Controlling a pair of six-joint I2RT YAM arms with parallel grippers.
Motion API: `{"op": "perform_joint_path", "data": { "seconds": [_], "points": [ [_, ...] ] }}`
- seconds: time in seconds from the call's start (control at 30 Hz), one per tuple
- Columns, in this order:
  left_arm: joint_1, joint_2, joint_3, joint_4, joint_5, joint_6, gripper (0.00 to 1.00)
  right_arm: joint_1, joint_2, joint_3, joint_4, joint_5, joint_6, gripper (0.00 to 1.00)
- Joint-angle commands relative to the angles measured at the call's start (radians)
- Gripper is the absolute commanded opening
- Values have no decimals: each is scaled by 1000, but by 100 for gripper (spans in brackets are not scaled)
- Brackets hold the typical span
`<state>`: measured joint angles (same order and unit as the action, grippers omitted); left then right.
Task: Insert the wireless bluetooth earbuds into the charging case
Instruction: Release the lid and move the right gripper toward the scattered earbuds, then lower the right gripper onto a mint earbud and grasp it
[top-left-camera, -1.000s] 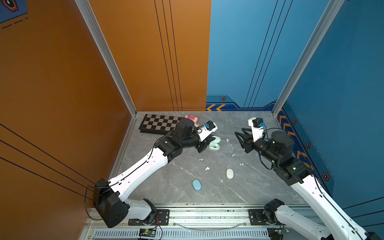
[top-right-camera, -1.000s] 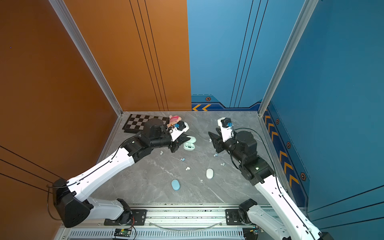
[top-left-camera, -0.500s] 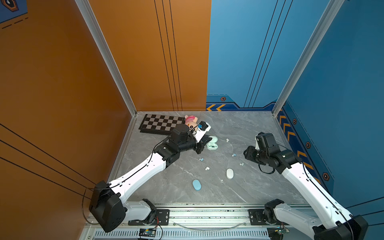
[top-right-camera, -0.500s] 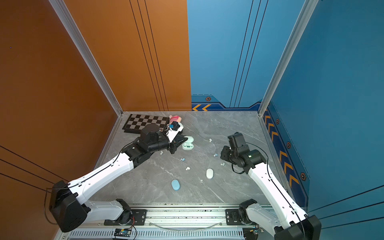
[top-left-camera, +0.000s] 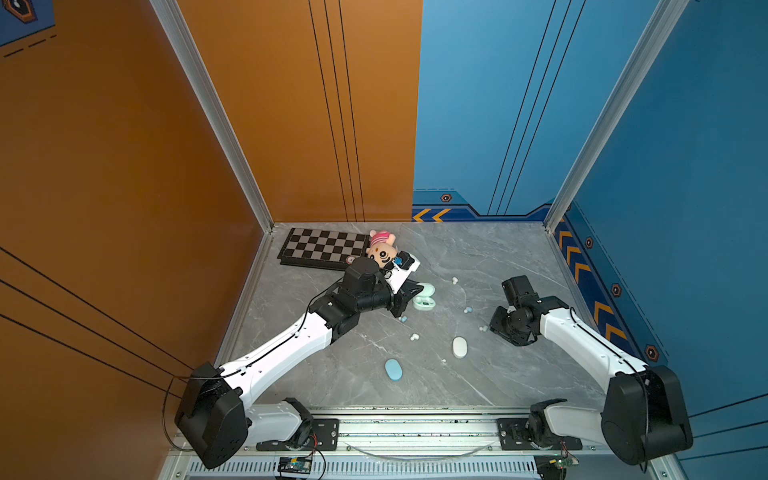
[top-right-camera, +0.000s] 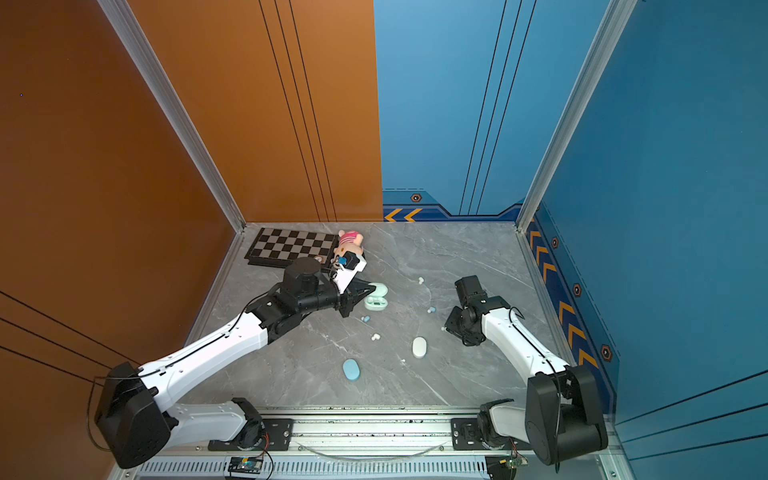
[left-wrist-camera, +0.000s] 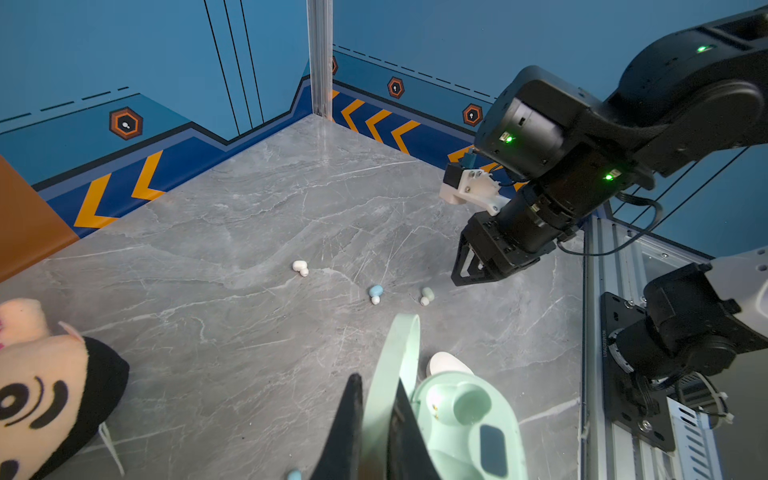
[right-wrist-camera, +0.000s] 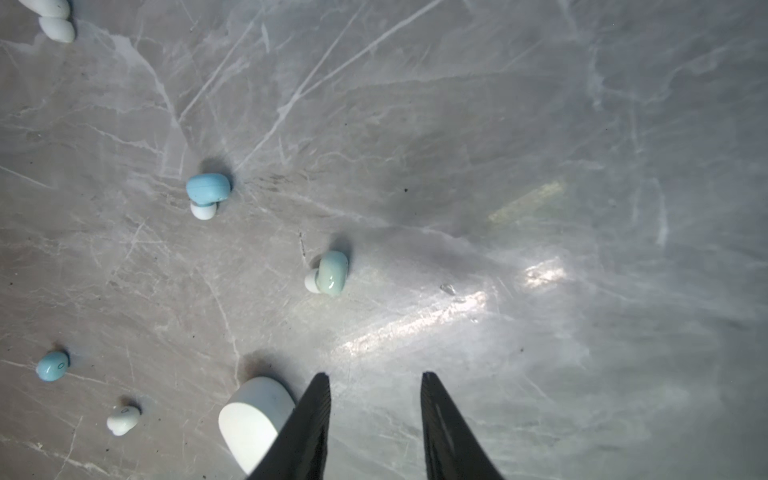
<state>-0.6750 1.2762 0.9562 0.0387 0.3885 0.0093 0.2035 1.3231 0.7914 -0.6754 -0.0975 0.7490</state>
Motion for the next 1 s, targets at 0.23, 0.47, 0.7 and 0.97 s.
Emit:
{"op": "perform_joint_path", "data": {
  "seconds": [0.23,0.47,0.7,0.97],
  "points": [
    [-53,-35,-18,20,-45,-19,0,-12,148,37,125,-58,-23,37],
    [-59,-45,-17,19,-62,-17,0,-14,215,57,149,-48,-47,35],
    [-61,-47,0,-12,-66,0,0,-16,258,71,167,-47,-55,28],
    [-60,-43,10,-30,-68,7,0,-15,265,84,175,-41,-69,18]
  ]
}}
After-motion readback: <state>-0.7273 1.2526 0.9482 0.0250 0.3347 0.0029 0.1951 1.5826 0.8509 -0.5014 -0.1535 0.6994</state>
